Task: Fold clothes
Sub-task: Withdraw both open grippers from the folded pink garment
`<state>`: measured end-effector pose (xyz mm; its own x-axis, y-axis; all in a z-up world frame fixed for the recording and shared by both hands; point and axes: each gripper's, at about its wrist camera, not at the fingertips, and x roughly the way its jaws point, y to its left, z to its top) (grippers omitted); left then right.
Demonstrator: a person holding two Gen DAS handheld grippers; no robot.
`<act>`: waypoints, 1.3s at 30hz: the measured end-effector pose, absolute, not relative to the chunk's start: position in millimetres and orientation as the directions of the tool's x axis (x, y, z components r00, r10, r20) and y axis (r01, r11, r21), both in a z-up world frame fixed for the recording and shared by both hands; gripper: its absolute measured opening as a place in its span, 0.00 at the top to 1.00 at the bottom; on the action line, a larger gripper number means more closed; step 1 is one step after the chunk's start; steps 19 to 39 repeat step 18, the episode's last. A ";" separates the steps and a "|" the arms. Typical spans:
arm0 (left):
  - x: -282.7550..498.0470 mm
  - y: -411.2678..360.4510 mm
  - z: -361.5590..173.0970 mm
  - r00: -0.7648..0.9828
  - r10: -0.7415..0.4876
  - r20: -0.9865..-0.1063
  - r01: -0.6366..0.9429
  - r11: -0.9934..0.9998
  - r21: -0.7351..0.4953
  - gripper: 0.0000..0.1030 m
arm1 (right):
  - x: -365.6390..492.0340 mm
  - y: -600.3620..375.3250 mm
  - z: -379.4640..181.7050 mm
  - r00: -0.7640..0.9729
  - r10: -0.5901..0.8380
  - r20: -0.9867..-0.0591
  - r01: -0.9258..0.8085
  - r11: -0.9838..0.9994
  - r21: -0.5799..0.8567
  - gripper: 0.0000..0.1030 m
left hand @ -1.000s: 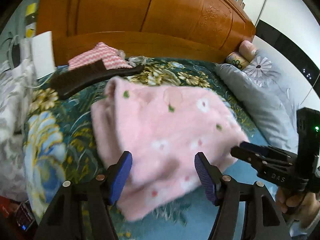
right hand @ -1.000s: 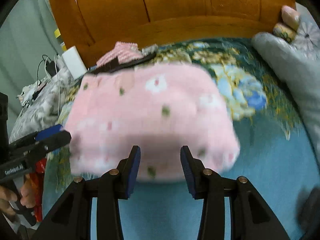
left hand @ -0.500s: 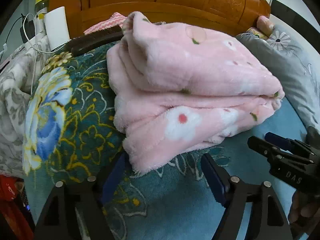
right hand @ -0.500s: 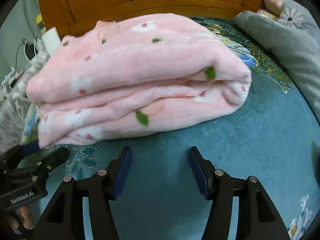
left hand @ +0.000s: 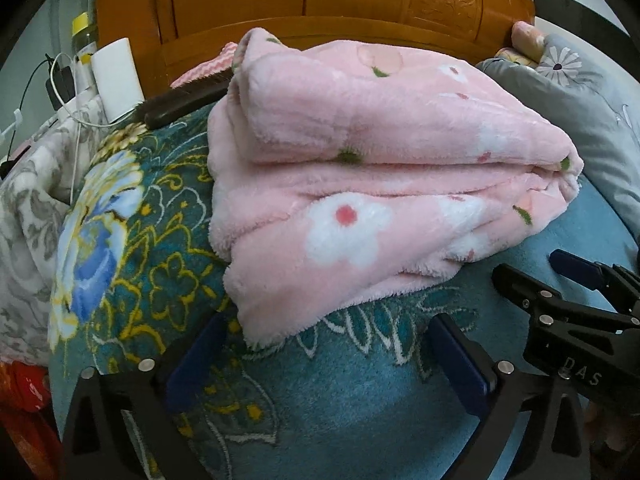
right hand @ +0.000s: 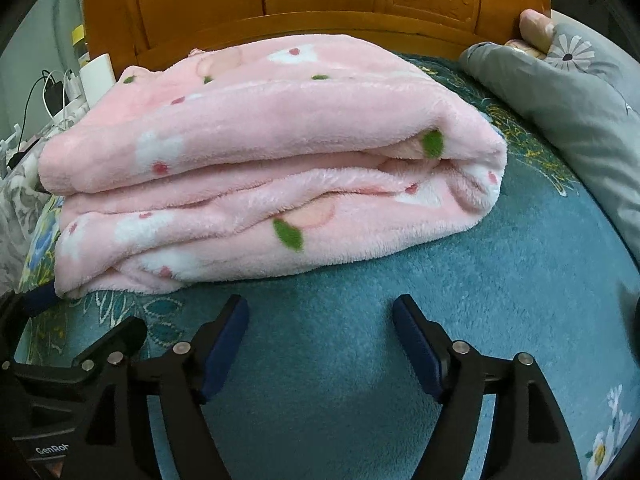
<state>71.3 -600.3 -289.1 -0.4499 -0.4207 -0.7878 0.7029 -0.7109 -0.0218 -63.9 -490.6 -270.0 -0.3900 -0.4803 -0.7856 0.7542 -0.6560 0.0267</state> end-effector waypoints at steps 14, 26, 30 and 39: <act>71.3 -601.4 -290.3 -0.458 -0.414 -0.786 0.700 -0.713 -0.033 0.00 | -62.8 -495.7 -267.6 -0.400 -0.470 -0.787 0.743 -0.669 0.022 0.19; 70.7 -603.4 -290.7 -0.459 -0.414 -0.786 0.699 -0.714 -0.032 0.00 | -61.8 -497.2 -266.3 -0.399 -0.472 -0.786 0.743 -0.669 0.024 0.19; 70.7 -603.4 -290.7 -0.459 -0.414 -0.786 0.699 -0.714 -0.032 0.00 | -61.8 -497.2 -266.3 -0.399 -0.472 -0.786 0.743 -0.669 0.024 0.19; 70.7 -603.4 -290.7 -0.459 -0.414 -0.786 0.699 -0.714 -0.032 0.00 | -61.8 -497.2 -266.3 -0.399 -0.472 -0.786 0.743 -0.669 0.024 0.19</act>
